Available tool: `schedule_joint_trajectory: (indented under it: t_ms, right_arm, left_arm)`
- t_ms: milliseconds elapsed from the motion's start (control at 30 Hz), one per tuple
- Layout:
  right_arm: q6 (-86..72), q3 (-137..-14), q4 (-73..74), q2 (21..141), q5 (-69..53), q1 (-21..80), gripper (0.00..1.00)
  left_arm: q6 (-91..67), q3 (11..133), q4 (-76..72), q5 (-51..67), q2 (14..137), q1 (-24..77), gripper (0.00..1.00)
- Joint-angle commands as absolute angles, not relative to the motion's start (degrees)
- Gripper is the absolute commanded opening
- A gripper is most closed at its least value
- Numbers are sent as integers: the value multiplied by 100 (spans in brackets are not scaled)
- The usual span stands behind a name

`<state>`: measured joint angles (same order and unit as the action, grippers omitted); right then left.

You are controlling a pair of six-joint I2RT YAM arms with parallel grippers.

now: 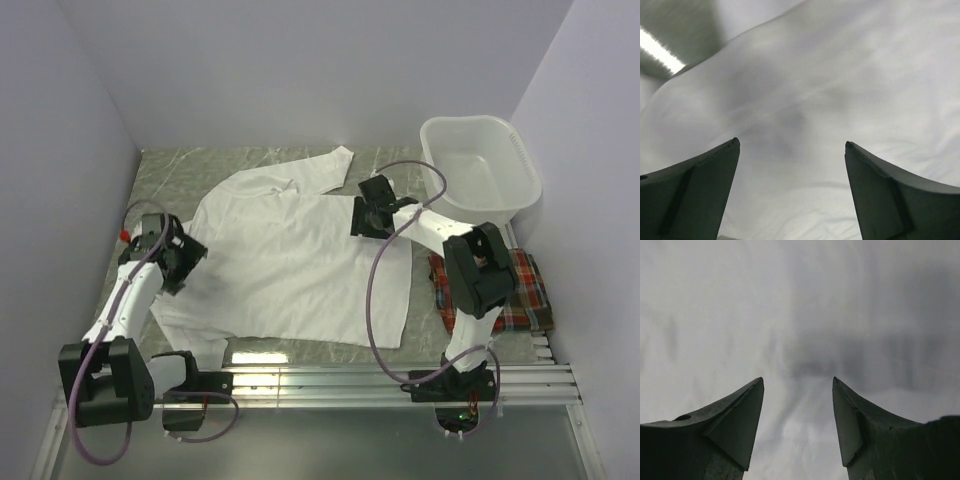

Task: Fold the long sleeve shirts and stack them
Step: Flatten the shirt out

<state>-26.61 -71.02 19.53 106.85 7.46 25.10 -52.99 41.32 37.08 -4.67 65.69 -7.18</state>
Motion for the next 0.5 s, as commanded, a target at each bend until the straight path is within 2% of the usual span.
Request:
schedule_joint_trajectory:
  t_ms: [0,33,133,467]
  right_arm:
    - [-2286,-7067,1969,9810,625,2890,65]
    - [-2259,-7040,1986,9730,581,2996,65]
    - [-2171,-6900,2013,9501,335,3653,66]
    - [-1978,-6882,2346,9896,88,5053,71]
  left_arm:
    - [-4731,5297,3296,-1212,6731,-37,92]
    - [-4572,5517,3209,-1248,7133,382,93]
    - [-4185,6370,2840,-1178,8107,763,93]
    - [-3446,9068,2628,-1265,11081,1116,88]
